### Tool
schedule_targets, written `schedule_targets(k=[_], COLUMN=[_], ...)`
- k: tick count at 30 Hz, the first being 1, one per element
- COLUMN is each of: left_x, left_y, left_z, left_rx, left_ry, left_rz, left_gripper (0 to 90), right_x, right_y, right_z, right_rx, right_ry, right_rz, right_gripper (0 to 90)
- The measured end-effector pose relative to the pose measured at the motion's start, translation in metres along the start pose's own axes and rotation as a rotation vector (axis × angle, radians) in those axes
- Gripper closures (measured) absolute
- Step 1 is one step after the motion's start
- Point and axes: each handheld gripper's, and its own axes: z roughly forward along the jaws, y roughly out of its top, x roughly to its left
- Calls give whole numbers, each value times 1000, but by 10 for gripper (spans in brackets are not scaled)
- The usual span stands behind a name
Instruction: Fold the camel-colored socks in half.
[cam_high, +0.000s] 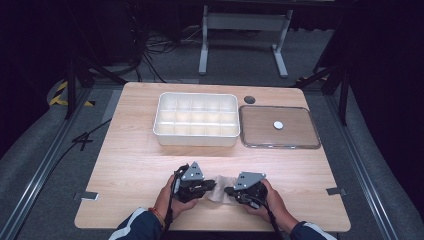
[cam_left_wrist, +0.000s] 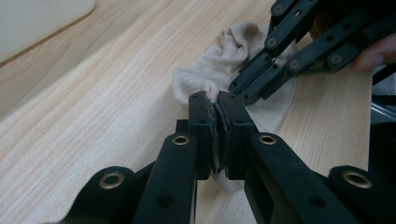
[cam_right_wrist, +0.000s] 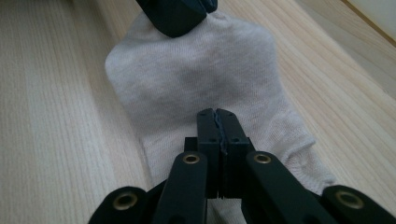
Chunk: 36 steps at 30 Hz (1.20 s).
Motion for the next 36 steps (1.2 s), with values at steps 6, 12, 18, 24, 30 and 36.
schedule_targets(k=[6, 12, 18, 24, 30, 36], left_x=[0, 2, 4, 5, 4, 3], left_y=[2, 2, 1, 0, 1, 4], left_z=[0, -2, -5, -6, -4, -3], left_rx=[0, -20, -26, -28, -25, -34], left_ry=[0, -2, 0, 1, 3, -6], left_rz=[19, 24, 10, 3, 3, 8], left_gripper=[846, 847, 846, 846, 846, 844], right_x=[-1, -1, -5, -17, -22, -19], right_y=[5, 10, 10, 8, -2, 0], right_z=[5, 11, 10, -12, -15, -3], right_rx=[-3, -7, -29, -67, -23, -2], right_ry=[7, 10, 22, -24, -24, -20], right_rz=[4, -5, 4, 18, 40, 27], right_gripper=[898, 898, 835, 820, 806, 815])
